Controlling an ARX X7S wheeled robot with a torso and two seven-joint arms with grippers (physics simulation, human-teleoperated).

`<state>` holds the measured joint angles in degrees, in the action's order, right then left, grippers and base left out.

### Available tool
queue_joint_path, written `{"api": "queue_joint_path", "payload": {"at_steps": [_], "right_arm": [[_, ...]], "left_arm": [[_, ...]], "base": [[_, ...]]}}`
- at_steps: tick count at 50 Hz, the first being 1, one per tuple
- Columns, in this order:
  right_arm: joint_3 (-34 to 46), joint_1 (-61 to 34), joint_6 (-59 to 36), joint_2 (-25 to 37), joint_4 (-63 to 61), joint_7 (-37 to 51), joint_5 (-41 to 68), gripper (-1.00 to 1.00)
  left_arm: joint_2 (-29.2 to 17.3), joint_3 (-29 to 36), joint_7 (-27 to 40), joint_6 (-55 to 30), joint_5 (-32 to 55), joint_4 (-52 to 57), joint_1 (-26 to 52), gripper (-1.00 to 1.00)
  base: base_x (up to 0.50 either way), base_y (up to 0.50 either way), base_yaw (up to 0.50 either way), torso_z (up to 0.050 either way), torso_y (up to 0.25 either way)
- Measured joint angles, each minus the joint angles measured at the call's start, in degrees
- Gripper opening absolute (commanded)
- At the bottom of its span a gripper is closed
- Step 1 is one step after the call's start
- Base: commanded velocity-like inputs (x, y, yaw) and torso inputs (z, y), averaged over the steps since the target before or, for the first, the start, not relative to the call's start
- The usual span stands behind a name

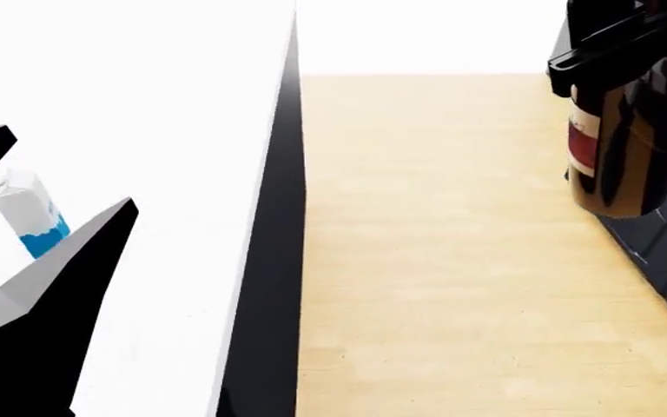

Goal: Move the drinks to the dining counter.

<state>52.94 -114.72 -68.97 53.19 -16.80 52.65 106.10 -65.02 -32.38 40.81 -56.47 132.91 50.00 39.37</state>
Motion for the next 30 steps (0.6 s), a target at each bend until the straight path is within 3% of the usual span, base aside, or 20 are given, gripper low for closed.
{"api": "queue_joint_path", "payload": {"at_steps": [30], "right_arm": [[0.2, 0.1, -0.2, -0.3, 0.3, -0.2, 0.1, -1.0]], "left_arm": [[0.1, 0.4, -0.1, 0.1, -0.1, 0.0, 0.2, 1.0]], "base": [[-0.5, -0.17, 0.0, 0.001, 0.001]]}}
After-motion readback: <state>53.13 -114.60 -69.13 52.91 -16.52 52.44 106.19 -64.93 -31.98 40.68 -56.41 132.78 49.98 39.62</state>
